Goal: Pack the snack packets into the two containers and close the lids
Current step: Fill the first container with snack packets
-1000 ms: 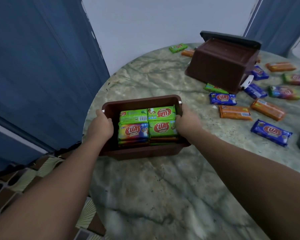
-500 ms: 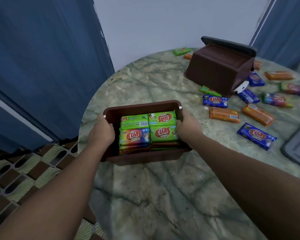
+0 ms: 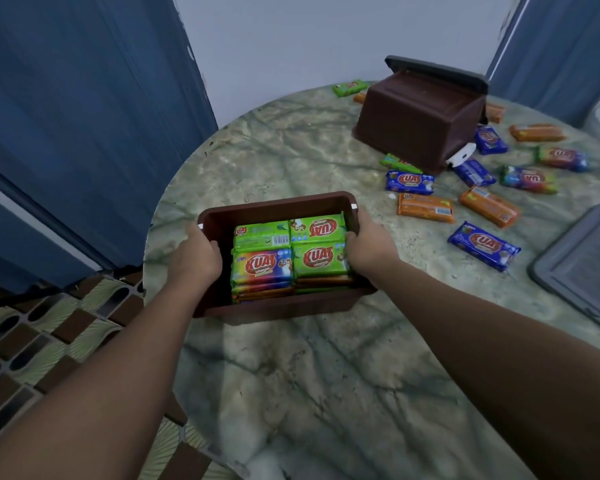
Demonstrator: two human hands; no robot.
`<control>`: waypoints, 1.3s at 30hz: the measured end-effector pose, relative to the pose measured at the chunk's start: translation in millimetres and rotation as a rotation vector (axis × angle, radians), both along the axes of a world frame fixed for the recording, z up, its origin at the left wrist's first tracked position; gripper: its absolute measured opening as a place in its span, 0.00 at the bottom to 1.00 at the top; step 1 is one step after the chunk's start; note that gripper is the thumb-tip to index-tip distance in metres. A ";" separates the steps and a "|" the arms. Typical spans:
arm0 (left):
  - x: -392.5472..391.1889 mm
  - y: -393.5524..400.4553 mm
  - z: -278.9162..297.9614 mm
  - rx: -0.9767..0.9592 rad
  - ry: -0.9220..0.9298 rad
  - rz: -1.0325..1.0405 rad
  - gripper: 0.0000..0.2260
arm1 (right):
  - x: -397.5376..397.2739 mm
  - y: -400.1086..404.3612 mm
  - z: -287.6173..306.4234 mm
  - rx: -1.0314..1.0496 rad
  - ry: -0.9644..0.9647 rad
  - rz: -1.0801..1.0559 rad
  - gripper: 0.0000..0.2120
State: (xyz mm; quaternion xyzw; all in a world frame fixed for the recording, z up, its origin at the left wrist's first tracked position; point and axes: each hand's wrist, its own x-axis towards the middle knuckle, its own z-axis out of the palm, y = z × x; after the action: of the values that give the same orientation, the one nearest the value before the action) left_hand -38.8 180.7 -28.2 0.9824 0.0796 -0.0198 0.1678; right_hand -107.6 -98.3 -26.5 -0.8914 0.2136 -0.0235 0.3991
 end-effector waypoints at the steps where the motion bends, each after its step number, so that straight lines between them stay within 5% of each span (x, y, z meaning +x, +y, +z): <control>1: -6.9 -2.8 0.2 0.000 -0.004 0.007 0.19 | -5.0 -3.4 -0.7 0.002 -0.007 0.013 0.18; 39: -176.5 -79.5 -4.6 0.002 -0.007 0.162 0.15 | -132.3 -87.7 -7.4 -0.050 0.070 0.140 0.14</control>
State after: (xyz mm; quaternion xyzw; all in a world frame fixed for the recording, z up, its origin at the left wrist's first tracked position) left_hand -215.3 101.2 -32.8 0.9730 0.1580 -0.0026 0.1681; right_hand -239.8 -186.0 -34.0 -0.9140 0.1639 0.0302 0.3698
